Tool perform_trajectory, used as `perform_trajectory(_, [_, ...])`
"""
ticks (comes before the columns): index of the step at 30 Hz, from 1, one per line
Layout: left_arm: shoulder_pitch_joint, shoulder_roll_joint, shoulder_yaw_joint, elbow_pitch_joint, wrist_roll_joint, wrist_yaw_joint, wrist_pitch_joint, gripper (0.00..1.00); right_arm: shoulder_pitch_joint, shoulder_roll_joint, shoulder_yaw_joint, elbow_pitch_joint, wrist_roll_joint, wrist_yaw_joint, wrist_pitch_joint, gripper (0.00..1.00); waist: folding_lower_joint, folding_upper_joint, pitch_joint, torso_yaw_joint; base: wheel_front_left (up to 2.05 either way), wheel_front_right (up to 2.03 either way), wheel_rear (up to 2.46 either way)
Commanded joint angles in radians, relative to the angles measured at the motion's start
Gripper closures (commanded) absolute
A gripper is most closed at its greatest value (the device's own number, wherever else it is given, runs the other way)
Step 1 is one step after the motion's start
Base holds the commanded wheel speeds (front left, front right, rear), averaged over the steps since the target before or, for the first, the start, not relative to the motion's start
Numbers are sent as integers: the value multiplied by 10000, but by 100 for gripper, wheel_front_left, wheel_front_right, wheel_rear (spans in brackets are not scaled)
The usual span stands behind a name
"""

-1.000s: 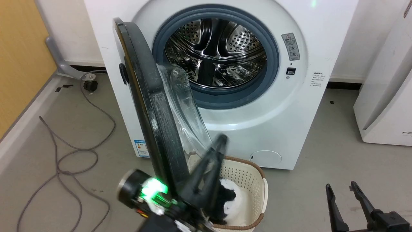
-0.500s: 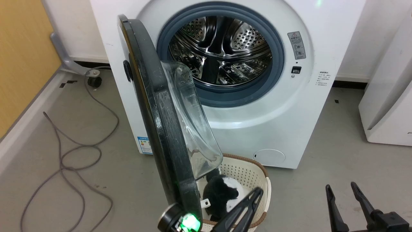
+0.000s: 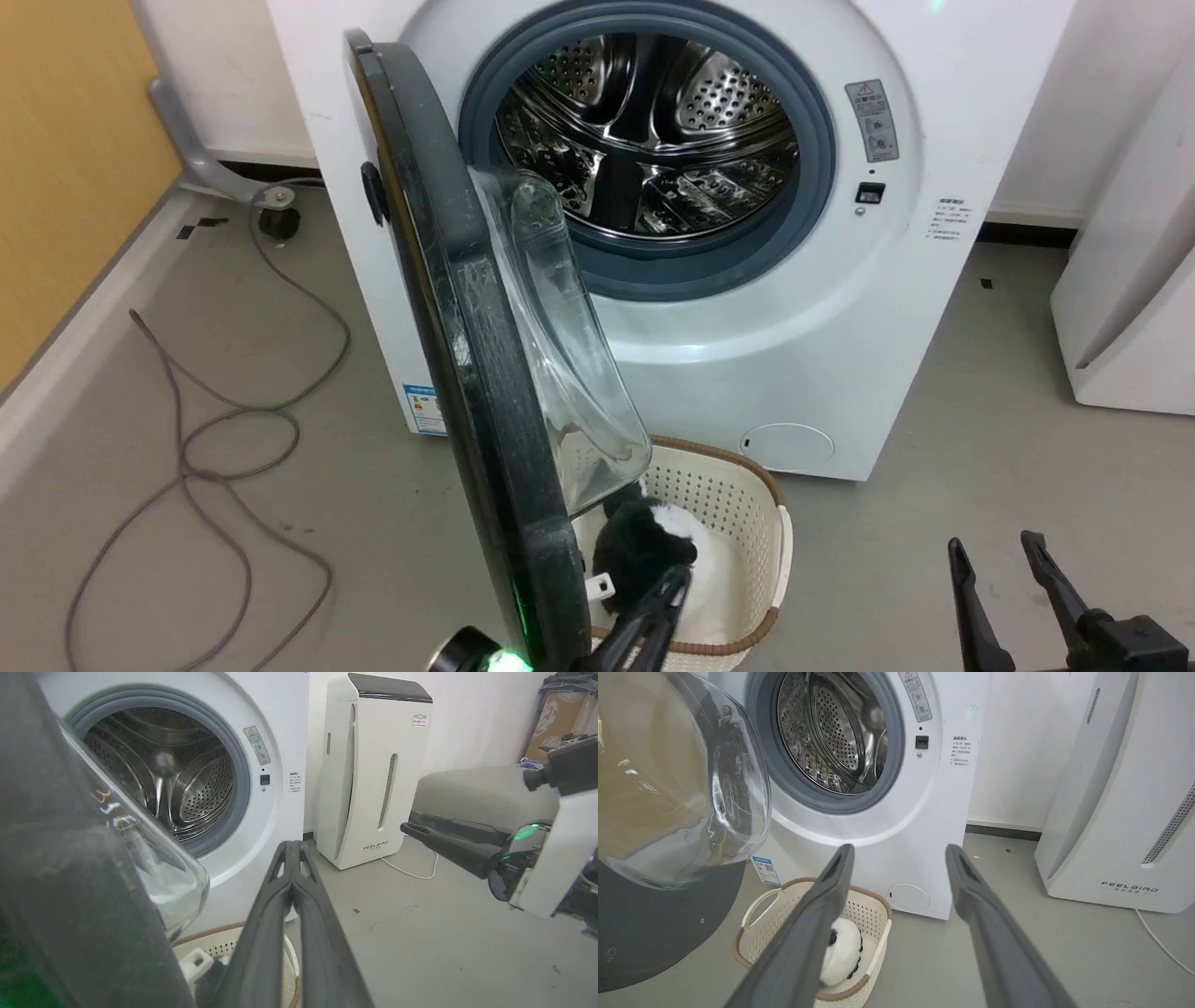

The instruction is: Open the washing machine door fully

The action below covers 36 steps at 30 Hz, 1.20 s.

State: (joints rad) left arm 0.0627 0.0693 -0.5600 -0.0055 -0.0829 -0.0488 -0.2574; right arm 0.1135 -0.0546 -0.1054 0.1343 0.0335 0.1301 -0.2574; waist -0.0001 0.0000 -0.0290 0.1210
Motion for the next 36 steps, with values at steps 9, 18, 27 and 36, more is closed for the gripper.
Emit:
perform_trajectory(9, [104,34,750,403,-109,321,-44,100,-54,43,-24,96,91,6,-43,0,1,0,12,380,0,0,0])
perform_trajectory(18, [230,105,1024,425,-51,346,-44,100,-7,43,-10,152,203,6,-43,0,1,0,4,1094,0,0,0])
perform_trajectory(27, [466,232,1238,193,12,446,-44,100,57,43,-7,223,284,6,-44,0,1,0,-11,1956,0,0,0])
perform_trajectory(36, [520,474,1863,61,-79,657,-44,100,8,43,-16,260,287,6,-44,0,1,0,24,2843,0,0,0])
